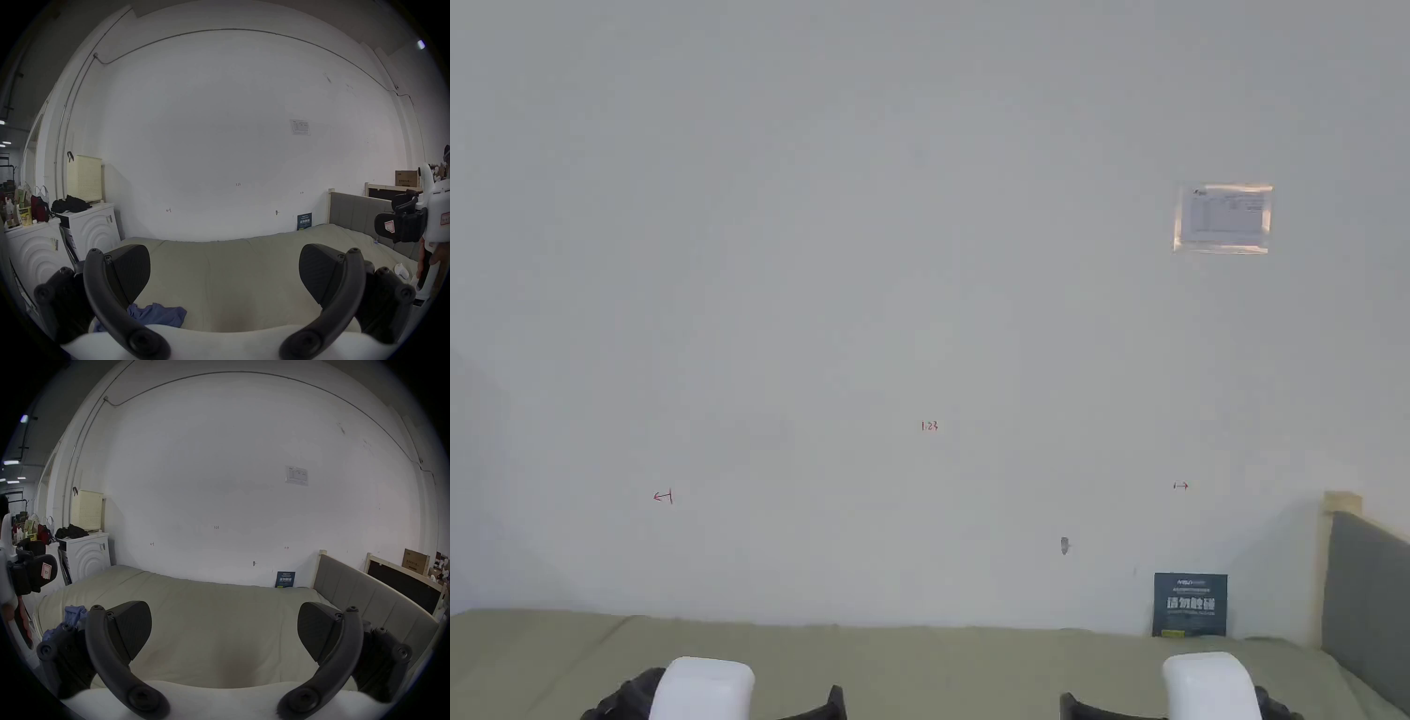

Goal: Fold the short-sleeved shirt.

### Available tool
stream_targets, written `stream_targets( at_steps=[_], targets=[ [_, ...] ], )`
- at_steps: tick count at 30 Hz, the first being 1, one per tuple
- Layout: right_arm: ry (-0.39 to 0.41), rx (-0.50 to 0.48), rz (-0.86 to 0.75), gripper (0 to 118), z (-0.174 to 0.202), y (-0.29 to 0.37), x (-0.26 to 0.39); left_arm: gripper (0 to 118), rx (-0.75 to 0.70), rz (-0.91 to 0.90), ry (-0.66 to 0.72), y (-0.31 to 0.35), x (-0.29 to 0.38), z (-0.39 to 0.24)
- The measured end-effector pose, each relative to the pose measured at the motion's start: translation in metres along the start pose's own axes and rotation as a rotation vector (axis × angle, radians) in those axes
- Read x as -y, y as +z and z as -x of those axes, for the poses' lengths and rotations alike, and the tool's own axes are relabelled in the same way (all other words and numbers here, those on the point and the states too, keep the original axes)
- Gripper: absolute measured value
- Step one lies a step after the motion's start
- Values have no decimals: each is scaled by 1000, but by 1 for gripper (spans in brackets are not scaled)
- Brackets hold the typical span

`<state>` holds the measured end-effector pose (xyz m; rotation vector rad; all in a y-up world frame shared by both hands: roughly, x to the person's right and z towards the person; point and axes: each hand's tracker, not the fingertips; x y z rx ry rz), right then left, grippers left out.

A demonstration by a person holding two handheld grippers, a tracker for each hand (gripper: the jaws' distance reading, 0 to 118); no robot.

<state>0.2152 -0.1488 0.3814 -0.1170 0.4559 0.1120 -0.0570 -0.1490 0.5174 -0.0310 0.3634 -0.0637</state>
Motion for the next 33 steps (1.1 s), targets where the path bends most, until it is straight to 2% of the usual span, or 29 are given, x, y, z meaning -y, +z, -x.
stream_targets(
  at_steps=[4, 5, 6, 7, 8, 9, 10, 11, 12, 15, 20, 22, 26, 33],
  targets=[
    [-1, -8, 0, 117, -2, 3, 0, 118, 7, -8, -6, 0, -2, -3],
    [-3, -30, 8, 113, -3, 4, 0, 118, 11, -1, -7, 0, -2, -5],
    [-8, -45, 8, 87, -4, 6, 0, 113, 2, 3, -2, 0, -3, -6],
    [-18, -47, -9, 45, -4, 9, 1, 90, 12, 2, -2, 1, -2, -6],
    [-19, -38, -14, 0, -3, 11, 1, 30, 28, -15, 1, 3, -2, -7],
    [9, 3, 5, 0, -4, 11, 0, 0, 14, -7, -5, 2, -4, -8],
    [13, -4, -19, 0, -5, 14, 0, 0, -67, 60, -27, 2, 0, -10],
    [4, -20, -9, 0, -9, 16, 0, 0, 7, -10, -12, 6, -3, -9],
    [-6, -36, 0, 0, -11, 17, -1, 0, 30, 1, -3, 7, -3, -8],
    [15, 3, -6, 0, -9, 17, -1, 0, 6, 9, 2, 12, -1, -14],
    [45, -7, 0, 0, 3, 20, 0, 0, -9, 35, 29, 10, 2, 0],
    [47, -26, 4, 0, 15, 17, 1, 0, -62, 39, 43, 16, 3, 9],
    [53, -108, 13, 0, 55, 8, 2, 0, -146, 44, 45, 33, 7, 43],
    [64, -366, 50, 0, 151, 0, 23, 0, -324, 121, 52, 77, 34, 120]
  ],
)
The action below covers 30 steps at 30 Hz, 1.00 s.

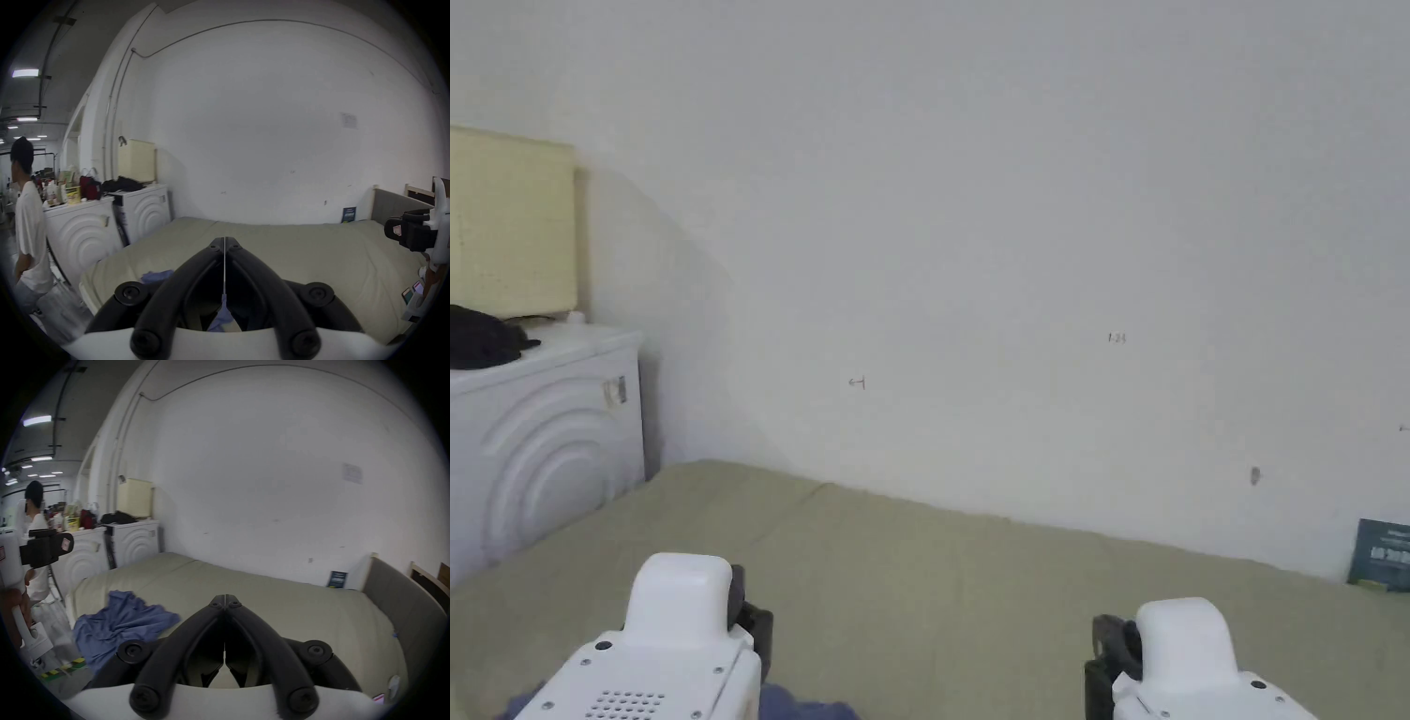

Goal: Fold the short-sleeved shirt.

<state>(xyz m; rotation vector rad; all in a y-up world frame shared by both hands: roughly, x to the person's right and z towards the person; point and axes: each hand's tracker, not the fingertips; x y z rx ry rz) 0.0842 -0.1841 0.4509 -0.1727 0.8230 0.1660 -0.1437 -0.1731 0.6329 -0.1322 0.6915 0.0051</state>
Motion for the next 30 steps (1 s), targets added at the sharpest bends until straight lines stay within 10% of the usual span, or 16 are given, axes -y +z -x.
stream_targets(
  at_steps=[17, 18, 20, 21, 30],
  targets=[
    [47, -81, 252, 0, 15, -92, 80, 0, 118, 1057, 55, -265, 155, 109],
    [47, -82, 262, 0, 14, -100, 84, 13, 136, 1078, 73, -282, 170, 119],
    [40, -86, 285, 0, 11, -111, 94, 95, 169, 1006, 143, -300, 184, 118],
    [34, -85, 300, 0, 10, -118, 99, 118, 199, 989, 153, -309, 194, 115],
    [47, -84, 392, 0, 6, -144, 130, 116, 92, 1087, -33, -347, 257, 71]
  ],
)
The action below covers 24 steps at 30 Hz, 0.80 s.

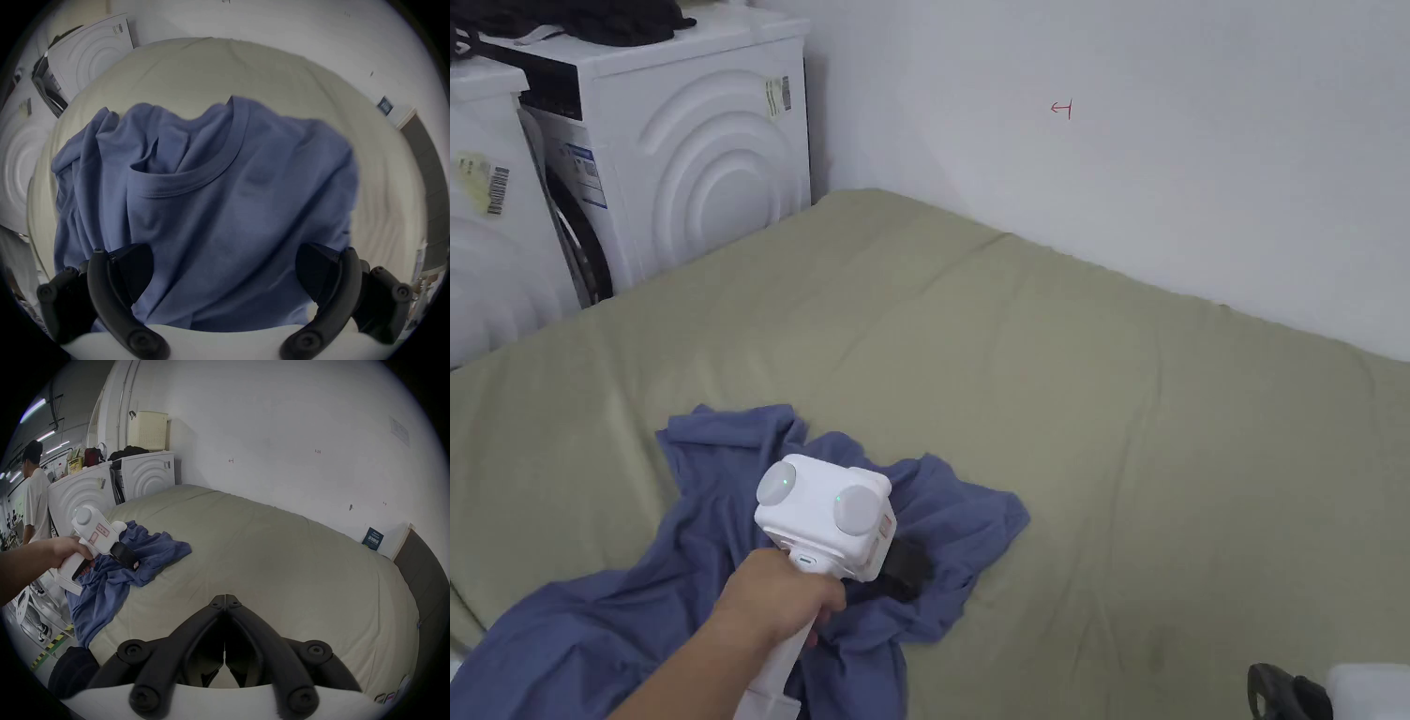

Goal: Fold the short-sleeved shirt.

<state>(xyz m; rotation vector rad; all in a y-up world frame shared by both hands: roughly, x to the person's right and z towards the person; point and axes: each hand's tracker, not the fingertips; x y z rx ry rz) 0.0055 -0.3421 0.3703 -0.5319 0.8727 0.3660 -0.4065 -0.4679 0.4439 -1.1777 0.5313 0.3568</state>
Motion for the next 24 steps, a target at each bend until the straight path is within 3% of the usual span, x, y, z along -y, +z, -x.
stream_targets(
  at_steps=[2, 3, 4, 5, 7, 8, 9, 12, 14, 16, 24],
  targets=[
    [-1, -3, 11, 0, -2, 0, 4, 109, -43, 37, 23, -5, 4, 5],
    [4, -2, 15, 0, -2, 1, 5, 80, -6, -9, 89, 0, 6, 15],
    [8, 1, 16, 0, -2, 2, 7, 24, 8, -104, 208, 16, 9, 19],
    [10, 3, 14, 0, -2, 3, 8, 5, 3, -170, 298, 25, 11, 28],
    [1, 11, 14, 0, -5, 5, 10, 5, 36, -146, 407, 23, 18, 41],
    [-7, 11, 17, 0, -7, 7, 10, 5, 76, -30, 347, 10, 9, 49],
    [-15, 7, 15, 0, -9, 10, 11, 5, 63, -30, 258, 12, 11, 43],
    [-31, 14, -12, 0, -13, 24, 11, 6, 17, -107, 196, 23, 8, 27],
    [-35, 13, -21, 0, -16, 34, 11, 6, 150, -159, 268, 30, 7, 17],
    [-33, 34, -39, 0, -21, 48, 12, 6, 192, -200, 290, 42, 9, 2],
    [-106, 137, -98, 0, -63, 112, 32, 6, 332, -313, 75, 103, -23, -123]
  ],
)
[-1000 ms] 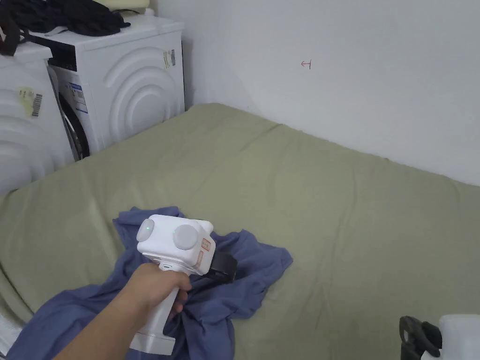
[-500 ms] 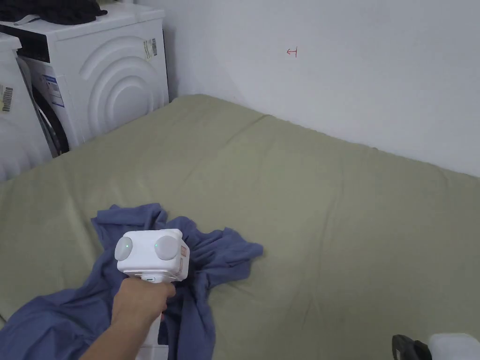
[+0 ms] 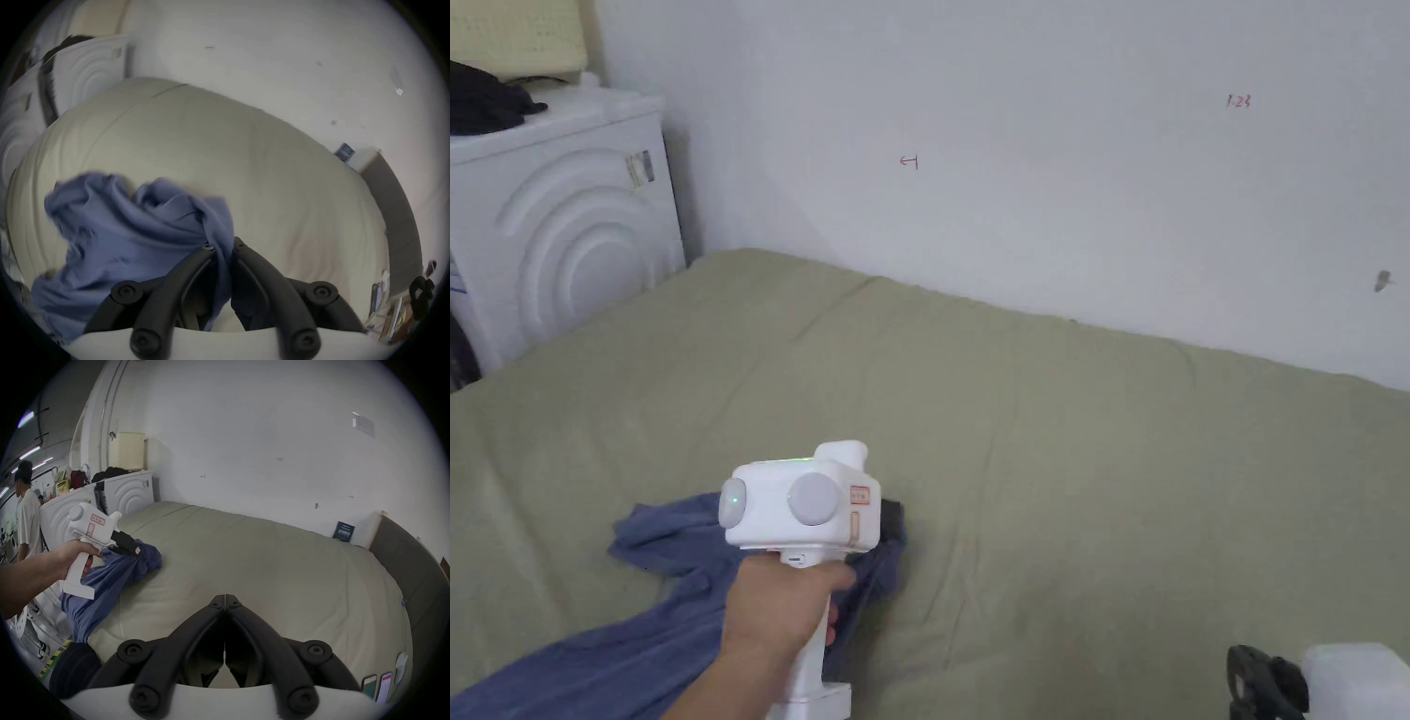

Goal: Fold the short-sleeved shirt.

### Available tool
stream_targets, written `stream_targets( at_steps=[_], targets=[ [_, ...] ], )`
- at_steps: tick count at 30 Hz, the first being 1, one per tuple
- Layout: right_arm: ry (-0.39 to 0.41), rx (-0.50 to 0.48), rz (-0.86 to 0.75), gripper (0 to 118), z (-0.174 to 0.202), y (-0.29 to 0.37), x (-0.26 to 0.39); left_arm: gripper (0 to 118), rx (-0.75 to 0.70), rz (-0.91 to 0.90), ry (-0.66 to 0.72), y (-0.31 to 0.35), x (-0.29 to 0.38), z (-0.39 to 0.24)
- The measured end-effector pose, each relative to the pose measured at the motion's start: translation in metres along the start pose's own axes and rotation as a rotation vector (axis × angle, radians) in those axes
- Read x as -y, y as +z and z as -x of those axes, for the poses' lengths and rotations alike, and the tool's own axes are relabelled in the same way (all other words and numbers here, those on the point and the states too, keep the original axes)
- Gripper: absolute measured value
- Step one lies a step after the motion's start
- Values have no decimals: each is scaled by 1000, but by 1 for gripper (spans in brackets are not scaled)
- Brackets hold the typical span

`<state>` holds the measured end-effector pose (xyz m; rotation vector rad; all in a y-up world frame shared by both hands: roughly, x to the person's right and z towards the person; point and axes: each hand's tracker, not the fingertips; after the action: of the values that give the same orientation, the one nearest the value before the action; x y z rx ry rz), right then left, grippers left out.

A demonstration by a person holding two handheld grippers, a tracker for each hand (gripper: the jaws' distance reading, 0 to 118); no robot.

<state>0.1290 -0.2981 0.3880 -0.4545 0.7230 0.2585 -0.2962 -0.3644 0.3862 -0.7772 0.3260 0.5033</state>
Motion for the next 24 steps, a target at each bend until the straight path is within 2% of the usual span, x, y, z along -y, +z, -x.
stream_targets(
  at_steps=[4, 10, 12, 16, 21, 24],
  targets=[
    [-41, 74, -7, 0, -32, 31, 11, 6, 184, -47, -50, 2, -11, -96],
    [-96, 195, -15, 0, -77, 74, 25, 6, 466, -67, -188, 16, -11, -260],
    [-112, 227, -15, 0, -92, 86, 30, 6, 516, -56, -258, 15, -7, -301],
    [-150, 293, -9, 0, -119, 102, 43, 6, 467, 73, -329, -26, 26, -360],
    [-186, 343, 13, 0, -146, 107, 58, 6, 448, 299, -352, -117, 114, -386],
    [-187, 359, 38, 0, -159, 107, 65, 6, 409, 383, -315, -156, 160, -392]
  ],
)
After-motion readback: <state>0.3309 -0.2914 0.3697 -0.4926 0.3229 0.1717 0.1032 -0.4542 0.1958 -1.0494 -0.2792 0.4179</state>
